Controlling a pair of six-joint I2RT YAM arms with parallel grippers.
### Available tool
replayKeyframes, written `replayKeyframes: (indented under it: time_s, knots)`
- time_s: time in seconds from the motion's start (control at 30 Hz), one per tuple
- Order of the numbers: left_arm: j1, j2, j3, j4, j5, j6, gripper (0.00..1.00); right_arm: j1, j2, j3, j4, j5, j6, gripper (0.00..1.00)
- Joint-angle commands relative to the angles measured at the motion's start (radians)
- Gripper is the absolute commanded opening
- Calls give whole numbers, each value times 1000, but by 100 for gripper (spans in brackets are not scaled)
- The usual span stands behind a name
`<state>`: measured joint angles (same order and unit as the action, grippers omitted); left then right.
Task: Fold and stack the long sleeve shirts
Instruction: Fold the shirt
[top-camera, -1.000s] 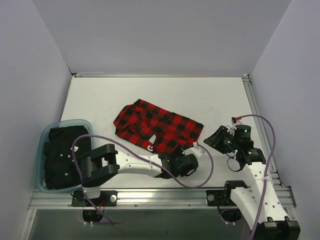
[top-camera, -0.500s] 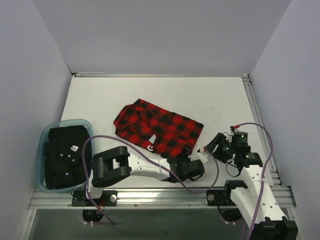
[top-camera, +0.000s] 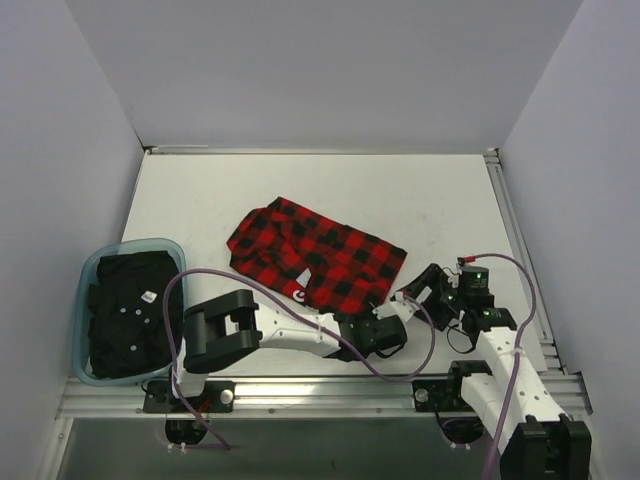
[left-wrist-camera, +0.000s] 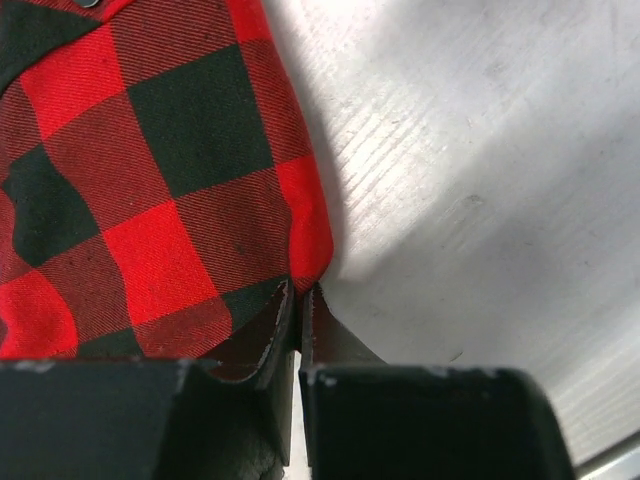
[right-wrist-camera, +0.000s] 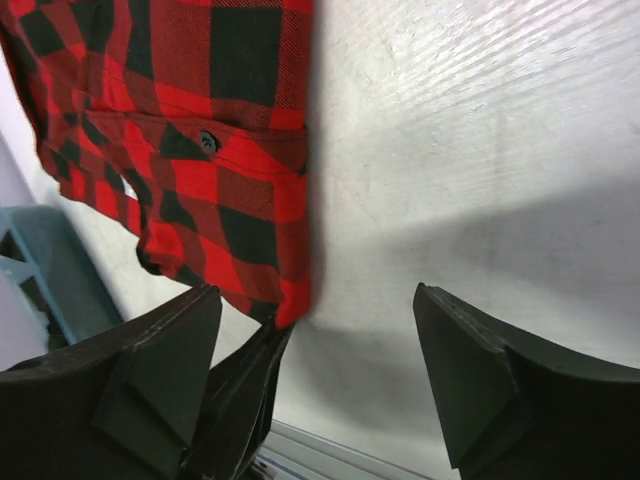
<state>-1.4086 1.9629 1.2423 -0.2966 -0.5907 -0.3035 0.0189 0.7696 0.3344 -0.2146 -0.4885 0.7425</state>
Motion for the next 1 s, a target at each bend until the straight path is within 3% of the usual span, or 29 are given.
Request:
replayKeyframes:
  time_s: [0.0,0.17,0.43,0.67,0.97]
  knots:
    - [28,-78,11,-41,74,-54,7,-5,59,-63,183,-85,130,82]
    - [42,-113,40,-67,130,-100,7,10,196,-158,467,-114,259,88]
    - [79,-185,46,-55,210,-178,8,52,384,-184,713,-98,339,88]
    - [108,-208,62,-33,267,-220,8,133,511,-178,816,-53,383,87]
    - [109,-211,62,-6,318,-250,9,136,643,-117,888,-56,388,83]
